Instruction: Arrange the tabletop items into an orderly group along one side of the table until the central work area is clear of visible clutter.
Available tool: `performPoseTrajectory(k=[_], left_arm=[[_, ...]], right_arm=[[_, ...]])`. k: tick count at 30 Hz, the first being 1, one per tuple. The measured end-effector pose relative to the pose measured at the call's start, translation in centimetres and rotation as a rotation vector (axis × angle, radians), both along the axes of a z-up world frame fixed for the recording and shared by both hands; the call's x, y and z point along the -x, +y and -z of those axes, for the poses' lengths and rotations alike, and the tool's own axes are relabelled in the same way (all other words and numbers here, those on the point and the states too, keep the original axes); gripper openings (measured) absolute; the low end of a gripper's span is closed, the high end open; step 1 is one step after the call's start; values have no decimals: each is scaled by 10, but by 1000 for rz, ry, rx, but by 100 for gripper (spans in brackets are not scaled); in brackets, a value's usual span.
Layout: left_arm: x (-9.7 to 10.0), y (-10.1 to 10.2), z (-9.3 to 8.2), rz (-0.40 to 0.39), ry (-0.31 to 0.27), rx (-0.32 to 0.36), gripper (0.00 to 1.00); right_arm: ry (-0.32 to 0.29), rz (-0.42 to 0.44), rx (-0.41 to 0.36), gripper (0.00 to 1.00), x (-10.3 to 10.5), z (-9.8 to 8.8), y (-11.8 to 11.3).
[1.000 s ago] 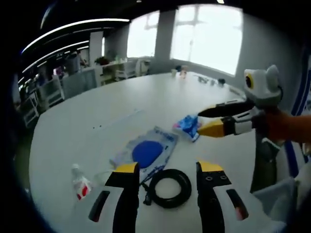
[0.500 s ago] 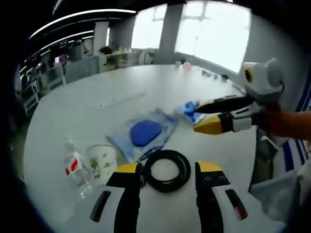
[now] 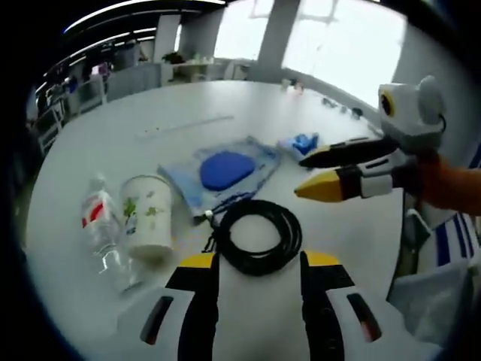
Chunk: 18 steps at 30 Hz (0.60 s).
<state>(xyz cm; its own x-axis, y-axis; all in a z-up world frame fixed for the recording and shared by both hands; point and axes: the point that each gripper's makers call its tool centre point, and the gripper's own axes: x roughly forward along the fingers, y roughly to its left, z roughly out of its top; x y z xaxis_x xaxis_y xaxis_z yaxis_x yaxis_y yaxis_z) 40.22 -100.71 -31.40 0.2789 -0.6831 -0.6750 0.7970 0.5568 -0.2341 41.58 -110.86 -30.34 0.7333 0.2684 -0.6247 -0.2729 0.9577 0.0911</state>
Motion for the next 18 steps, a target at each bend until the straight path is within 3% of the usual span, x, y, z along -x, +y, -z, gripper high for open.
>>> performPoseTrajectory(k=[18], left_arm=[[-3, -2, 23, -55, 57, -15, 36]], right_arm=[[58, -13, -7, 36, -9, 30, 7]])
